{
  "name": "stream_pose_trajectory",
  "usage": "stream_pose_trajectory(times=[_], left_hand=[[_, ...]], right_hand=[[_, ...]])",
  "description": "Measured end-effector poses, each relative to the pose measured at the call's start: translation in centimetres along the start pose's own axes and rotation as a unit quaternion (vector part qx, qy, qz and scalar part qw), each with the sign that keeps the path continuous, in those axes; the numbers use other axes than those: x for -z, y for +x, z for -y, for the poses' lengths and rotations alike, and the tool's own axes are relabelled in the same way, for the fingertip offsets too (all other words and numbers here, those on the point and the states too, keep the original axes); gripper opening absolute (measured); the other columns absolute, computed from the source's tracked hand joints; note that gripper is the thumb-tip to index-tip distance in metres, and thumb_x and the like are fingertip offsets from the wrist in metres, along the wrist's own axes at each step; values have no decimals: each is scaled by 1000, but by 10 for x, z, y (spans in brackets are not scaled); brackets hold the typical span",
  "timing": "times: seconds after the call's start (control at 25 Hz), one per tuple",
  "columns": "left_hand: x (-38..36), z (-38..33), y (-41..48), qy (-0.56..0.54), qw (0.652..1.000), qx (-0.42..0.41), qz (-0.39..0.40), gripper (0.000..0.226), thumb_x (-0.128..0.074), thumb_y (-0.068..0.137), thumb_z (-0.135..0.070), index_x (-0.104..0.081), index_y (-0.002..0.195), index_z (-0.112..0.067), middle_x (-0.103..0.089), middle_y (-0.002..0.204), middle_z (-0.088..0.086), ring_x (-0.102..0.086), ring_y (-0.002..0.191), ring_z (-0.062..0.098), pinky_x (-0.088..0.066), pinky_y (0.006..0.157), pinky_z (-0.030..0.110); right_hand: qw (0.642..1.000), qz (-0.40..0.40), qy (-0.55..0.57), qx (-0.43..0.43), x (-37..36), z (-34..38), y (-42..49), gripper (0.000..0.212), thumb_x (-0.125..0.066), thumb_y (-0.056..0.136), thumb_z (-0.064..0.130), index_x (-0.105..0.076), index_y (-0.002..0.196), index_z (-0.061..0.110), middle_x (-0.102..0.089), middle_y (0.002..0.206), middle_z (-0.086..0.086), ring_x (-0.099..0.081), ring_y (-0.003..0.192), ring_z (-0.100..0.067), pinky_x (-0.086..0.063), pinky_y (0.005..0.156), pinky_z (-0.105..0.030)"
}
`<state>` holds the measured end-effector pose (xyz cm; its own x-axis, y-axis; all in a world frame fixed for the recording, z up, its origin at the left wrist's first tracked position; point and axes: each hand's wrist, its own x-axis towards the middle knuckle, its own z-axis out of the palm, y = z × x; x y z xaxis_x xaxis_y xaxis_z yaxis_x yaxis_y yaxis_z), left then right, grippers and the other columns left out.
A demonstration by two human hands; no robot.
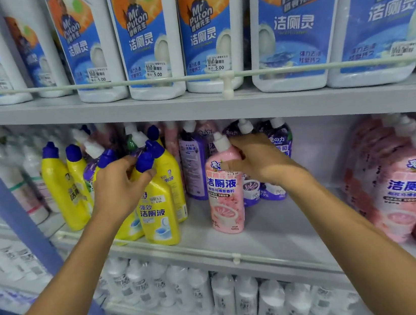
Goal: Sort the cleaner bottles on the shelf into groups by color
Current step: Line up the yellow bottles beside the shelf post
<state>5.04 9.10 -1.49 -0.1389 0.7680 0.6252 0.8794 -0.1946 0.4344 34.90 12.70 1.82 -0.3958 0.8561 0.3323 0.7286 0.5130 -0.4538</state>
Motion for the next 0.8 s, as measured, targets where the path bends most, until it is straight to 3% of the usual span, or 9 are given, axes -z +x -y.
stream_pose_trajectory(times=[0.12,0.2,0.28,0.36,0.48,0.6,0.68,0.8], left_hand=[[-6,-16,-8,-35,999,8,-18,22,-77,85,-42,-72,92,-22,-60,65,1,-55,64,25,-49,61,42],[-18,-36,-13,-45,999,0,-27,29,-75,84,-48,-75,97,-22,-67,72,0,-58,67,23,-50,64,41],[-32,-57,-18,-58,998,-3,-21,38,-69,82,-56,-75,101,-24,-69,77,-3,-60,71,22,-51,66,40],[-46,-74,-25,-68,998,8,-17,36,-70,82,-56,-73,101,-26,-68,78,-4,-61,74,22,-52,67,40],[-64,-93,-40,-123,991,44,-15,38,-80,78,-50,-67,107,-28,-70,91,-4,-64,84,23,-53,74,40],[-79,-97,-62,-156,984,85,6,69,-87,69,-50,-55,125,-27,-67,106,-2,-63,96,25,-53,80,43],[-87,-94,-77,-150,982,112,9,90,-88,66,-50,-43,140,-28,-62,120,-1,-61,108,26,-52,83,43],[-90,-99,-81,-123,982,141,-17,95,-87,68,-44,-34,145,-26,-58,125,3,-57,111,33,-46,79,40]], right_hand=[[1000,3,-1,-17,23,-19,-37,21,-76,88,37,-59,98,30,-63,86,14,-58,78,-8,-41,65,-21],[999,2,5,-33,40,-35,-60,27,-78,86,40,-64,103,24,-68,86,11,-63,78,-11,-50,70,-27],[997,-33,57,-32,44,-50,-80,39,-80,83,39,-65,116,23,-74,99,5,-70,88,-17,-57,80,-37],[984,-97,141,-54,28,-60,-99,55,-84,80,35,-61,129,25,-74,108,8,-71,94,-10,-59,83,-31],[964,-135,190,-131,-26,-65,-121,59,-90,72,33,-58,120,25,-74,102,13,-72,90,-3,-60,76,-27],[956,-161,199,-146,-49,-74,-124,56,-90,71,34,-58,116,25,-73,98,17,-70,85,2,-59,74,-24],[959,-132,203,-150,-41,-79,-124,55,-89,73,33,-58,117,25,-74,101,15,-70,87,3,-60,74,-24],[962,-104,199,-157,-22,-91,-135,58,-89,73,37,-58,120,22,-75,107,13,-71,92,1,-61,79,-29]])
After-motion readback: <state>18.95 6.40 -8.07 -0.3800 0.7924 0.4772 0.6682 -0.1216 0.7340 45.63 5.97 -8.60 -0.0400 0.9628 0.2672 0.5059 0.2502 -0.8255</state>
